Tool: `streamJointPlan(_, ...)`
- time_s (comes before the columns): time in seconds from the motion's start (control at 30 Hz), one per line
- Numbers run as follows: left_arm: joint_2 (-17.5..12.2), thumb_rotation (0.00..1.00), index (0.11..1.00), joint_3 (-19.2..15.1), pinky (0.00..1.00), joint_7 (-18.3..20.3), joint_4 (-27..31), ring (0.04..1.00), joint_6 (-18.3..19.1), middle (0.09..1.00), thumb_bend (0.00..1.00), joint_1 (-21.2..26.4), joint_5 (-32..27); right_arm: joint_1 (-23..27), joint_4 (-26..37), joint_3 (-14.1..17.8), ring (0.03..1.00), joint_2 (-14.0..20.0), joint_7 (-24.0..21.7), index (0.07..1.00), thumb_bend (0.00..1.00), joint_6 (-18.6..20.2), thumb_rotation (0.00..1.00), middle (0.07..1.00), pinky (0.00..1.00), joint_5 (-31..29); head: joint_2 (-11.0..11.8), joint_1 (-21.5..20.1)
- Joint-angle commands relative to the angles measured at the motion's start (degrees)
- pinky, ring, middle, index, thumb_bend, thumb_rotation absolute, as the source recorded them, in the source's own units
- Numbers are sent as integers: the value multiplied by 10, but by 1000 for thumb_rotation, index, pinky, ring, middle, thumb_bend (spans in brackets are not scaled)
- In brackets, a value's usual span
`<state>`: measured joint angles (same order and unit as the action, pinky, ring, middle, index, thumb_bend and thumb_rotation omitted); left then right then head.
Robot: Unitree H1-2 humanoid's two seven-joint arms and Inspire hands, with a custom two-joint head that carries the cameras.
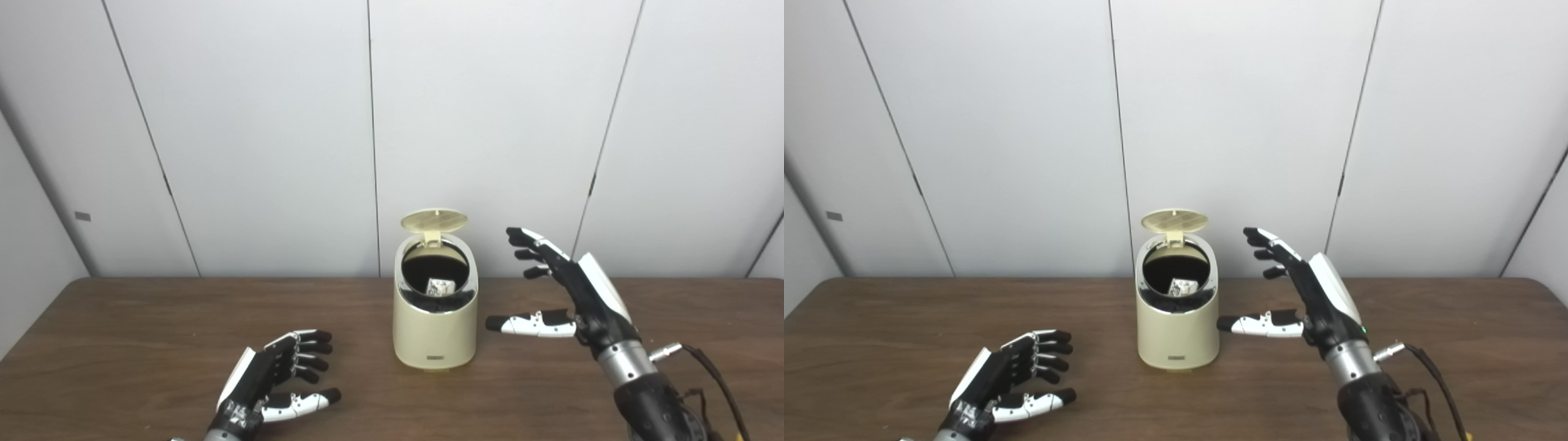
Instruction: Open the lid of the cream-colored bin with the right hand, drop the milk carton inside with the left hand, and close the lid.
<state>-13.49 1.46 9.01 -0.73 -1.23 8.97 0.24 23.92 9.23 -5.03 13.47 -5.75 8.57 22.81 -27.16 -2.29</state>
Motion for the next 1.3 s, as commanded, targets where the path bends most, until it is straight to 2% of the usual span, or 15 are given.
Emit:
streamJointPlan(0.0,-3,15,766,-4,588,-5,4,643,-23,720,703,11,7,42,8,0,834,5,-4,853,811,-2,332,860,691,-1,0,0)
streamJointPlan(0.1,-3,25,765,-6,584,-7,3,639,-22,719,685,11,9,62,-4,-2,832,8,-7,847,782,-5,340,855,693,0,2,0)
streamJointPlan(0.3,-1,19,767,-8,600,-6,6,643,-21,720,682,9,13,104,-23,-10,846,16,-29,859,757,21,317,868,718,8,3,-1)
streamJointPlan(0.47,2,1,764,-9,607,-7,8,650,-18,720,675,8,14,129,-48,-25,806,23,-32,841,764,17,282,845,668,26,4,1)
streamJointPlan(0.7,7,42,764,-18,583,-10,6,643,-18,714,696,12,12,158,-74,-47,787,33,-45,849,752,19,329,847,643,52,4,8)
streamJointPlan(0.8,8,32,765,-19,588,-10,7,644,-15,715,698,12,16,166,-76,-53,807,36,-56,855,750,30,361,861,664,62,3,9)
streamJointPlan(0.93,9,29,759,-19,592,-10,5,640,-16,710,701,11,19,178,-77,-62,850,40,-75,851,740,42,366,844,757,67,2,12)
streamJointPlan(1.07,11,36,755,-17,592,-12,3,643,-22,708,708,10,23,185,-69,-78,850,46,-94,822,741,50,393,846,727,83,2,15)
streamJointPlan(1.27,12,28,751,-16,580,-11,1,642,-28,708,693,10,27,192,-55,-93,873,49,-120,826,728,47,406,855,747,96,1,19)
